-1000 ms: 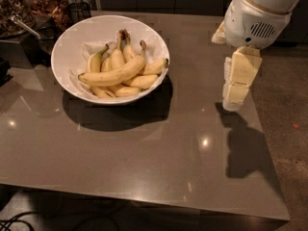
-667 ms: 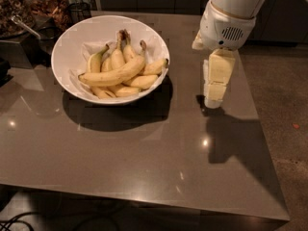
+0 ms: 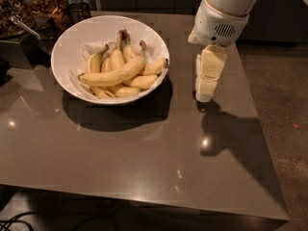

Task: Pick banana from white bowl

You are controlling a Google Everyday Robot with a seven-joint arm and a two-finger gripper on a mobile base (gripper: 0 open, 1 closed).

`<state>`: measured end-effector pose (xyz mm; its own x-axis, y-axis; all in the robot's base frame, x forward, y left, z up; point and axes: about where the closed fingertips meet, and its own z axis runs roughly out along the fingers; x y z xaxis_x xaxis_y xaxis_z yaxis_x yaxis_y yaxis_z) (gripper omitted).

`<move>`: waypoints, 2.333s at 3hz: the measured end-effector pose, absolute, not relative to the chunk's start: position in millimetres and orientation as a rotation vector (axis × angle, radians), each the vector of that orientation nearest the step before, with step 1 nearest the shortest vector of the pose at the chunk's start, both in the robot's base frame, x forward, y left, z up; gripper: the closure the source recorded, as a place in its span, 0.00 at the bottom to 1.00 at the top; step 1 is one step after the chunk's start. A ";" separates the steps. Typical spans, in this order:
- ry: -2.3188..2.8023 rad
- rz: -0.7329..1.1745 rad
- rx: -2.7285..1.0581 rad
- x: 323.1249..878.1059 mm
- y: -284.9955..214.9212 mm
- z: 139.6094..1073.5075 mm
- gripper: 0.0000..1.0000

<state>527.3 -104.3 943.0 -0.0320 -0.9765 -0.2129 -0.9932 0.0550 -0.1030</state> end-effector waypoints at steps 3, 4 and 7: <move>1.994 -0.021 -2.188 581.8 -18.4 942.1 0.00; 1.989 -0.037 -2.208 586.7 0.0 936.1 0.00; 1.921 -0.002 -2.285 594.2 48.2 925.0 0.17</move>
Offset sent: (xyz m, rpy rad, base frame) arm 0.0467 0.0910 0.0025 -0.1736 0.0349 0.1859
